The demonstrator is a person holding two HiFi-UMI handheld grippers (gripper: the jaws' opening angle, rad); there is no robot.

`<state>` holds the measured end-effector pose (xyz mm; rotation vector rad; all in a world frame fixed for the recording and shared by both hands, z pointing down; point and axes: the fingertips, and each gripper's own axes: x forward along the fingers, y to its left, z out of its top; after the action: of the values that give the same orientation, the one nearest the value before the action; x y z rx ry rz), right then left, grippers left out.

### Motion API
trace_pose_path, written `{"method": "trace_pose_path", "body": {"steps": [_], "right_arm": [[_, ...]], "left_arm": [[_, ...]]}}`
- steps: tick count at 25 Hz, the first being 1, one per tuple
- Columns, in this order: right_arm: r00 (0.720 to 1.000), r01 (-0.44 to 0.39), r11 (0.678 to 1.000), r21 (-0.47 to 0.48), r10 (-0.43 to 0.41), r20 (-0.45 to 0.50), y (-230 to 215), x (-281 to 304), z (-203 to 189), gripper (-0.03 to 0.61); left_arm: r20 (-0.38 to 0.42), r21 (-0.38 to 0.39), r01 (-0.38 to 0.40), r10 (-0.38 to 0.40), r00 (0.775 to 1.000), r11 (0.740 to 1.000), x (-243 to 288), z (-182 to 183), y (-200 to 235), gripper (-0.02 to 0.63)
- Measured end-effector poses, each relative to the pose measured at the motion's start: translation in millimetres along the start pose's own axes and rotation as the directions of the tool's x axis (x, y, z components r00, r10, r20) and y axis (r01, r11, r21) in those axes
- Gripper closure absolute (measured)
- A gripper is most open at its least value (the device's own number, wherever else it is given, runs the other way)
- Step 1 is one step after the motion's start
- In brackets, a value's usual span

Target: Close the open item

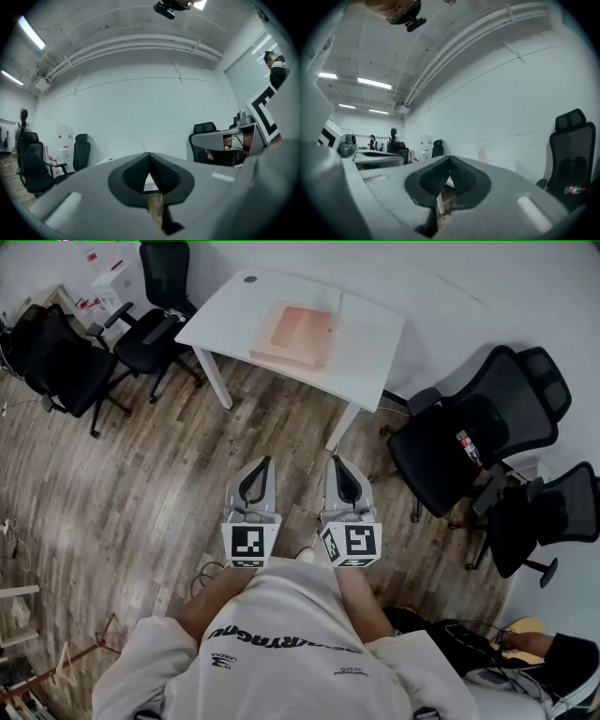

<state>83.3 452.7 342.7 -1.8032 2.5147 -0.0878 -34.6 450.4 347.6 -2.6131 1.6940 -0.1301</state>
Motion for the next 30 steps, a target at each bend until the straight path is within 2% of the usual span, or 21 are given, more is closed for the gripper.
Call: {"method": "trace_pose_path", "body": {"steps": [6, 19, 26, 30], "right_arm": [[0.999, -0.012, 1.0, 0.029, 0.012, 0.03, -9.7, -11.5, 6.7, 0.578], [0.999, -0.052, 0.996, 0.067, 0.051, 0.004, -37.4, -32.0, -7.4, 0.58], [0.996, -0.075, 0.994, 0.081, 0.078, -0.039, -48.7, -7.4, -23.1, 0.58], [0.995, -0.081, 0.994, 0.067, 0.085, -0.052, -50.2, 23.3, -26.9, 0.58]], "left_arm": [[0.007, 0.011, -0.023, 0.023, 1.0, 1.0, -5.2, -5.5, -8.4, 0.618], [-0.017, 0.013, -0.062, 0.063, 0.998, 0.998, -12.8, -13.9, -51.2, 0.618], [-0.044, -0.002, -0.075, 0.075, 0.996, 0.997, 9.4, -29.0, -45.0, 0.618], [-0.044, -0.019, -0.089, 0.088, 0.995, 0.996, 32.8, -32.1, -23.2, 0.618]]}}
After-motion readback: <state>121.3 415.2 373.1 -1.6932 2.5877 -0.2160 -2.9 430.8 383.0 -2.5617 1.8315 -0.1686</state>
